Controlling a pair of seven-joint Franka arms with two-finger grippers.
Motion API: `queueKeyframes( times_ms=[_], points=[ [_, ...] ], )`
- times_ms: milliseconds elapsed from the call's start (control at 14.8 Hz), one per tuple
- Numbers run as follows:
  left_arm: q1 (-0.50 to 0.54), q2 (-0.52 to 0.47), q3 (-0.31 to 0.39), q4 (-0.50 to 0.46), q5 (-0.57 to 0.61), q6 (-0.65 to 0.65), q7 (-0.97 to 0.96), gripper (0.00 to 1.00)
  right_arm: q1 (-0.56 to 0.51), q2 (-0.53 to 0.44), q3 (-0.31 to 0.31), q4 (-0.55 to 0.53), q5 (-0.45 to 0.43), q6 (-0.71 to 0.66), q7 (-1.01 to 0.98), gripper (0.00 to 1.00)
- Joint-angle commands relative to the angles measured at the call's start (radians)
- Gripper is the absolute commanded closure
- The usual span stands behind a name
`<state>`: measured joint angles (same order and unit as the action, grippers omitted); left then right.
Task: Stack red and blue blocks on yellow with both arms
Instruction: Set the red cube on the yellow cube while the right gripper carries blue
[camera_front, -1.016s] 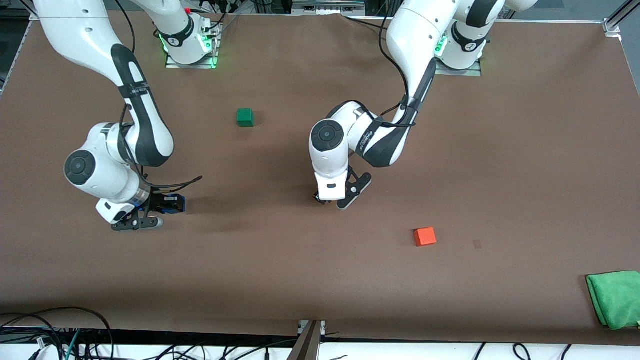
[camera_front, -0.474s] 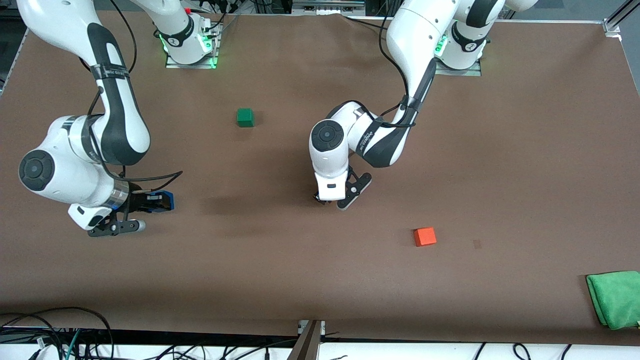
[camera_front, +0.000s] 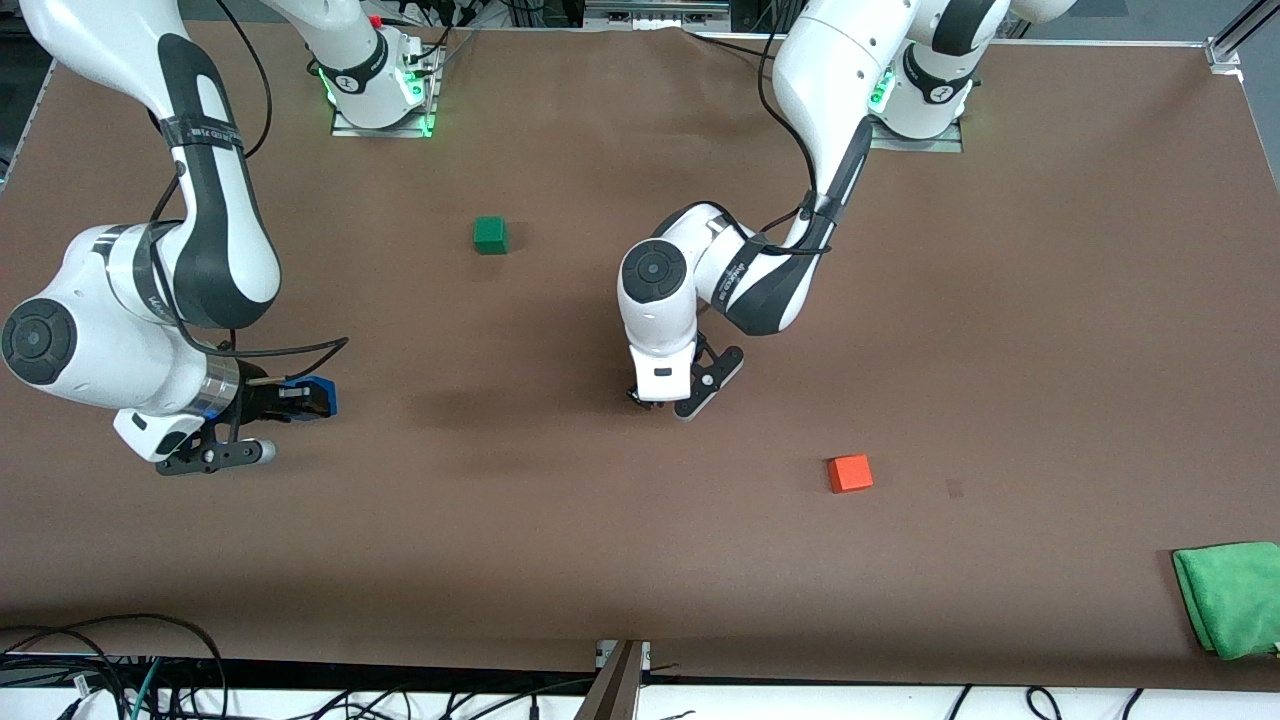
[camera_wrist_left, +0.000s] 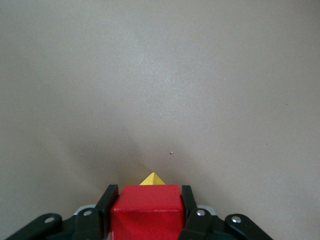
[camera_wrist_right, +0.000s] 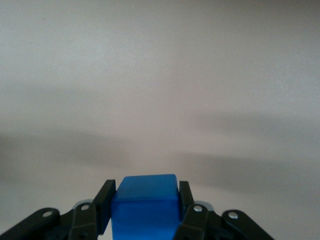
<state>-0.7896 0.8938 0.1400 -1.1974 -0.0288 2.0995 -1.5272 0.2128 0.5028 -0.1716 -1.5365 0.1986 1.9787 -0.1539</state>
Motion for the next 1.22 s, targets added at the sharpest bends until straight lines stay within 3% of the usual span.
queueKeyframes(
  times_ms=[0, 339, 745, 881, 1152],
  points=[
    [-0.002, 0.013, 0.003, 0.027, 0.03, -0.01, -0.004, 0.5, -0.004, -0.012, 0.001, 0.007, -0.008, -0.024, -0.007, 0.99],
    [-0.003, 0.014, 0.001, 0.025, 0.055, -0.01, -0.005, 0.22, -0.004, -0.013, -0.005, 0.007, -0.008, -0.024, -0.007, 0.99],
    [-0.02, 0.017, 0.001, 0.035, 0.055, -0.016, -0.01, 0.13, -0.004, -0.013, -0.005, 0.007, -0.008, -0.024, -0.007, 0.99],
    [-0.02, 0.007, 0.0, 0.041, 0.055, -0.039, -0.004, 0.0, -0.004, -0.013, -0.005, 0.007, -0.008, -0.026, -0.007, 0.99],
    [-0.013, 0.007, -0.008, 0.176, 0.046, -0.197, 0.068, 0.0, -0.004, -0.013, -0.005, 0.007, -0.008, -0.026, -0.007, 0.99]
  ],
)
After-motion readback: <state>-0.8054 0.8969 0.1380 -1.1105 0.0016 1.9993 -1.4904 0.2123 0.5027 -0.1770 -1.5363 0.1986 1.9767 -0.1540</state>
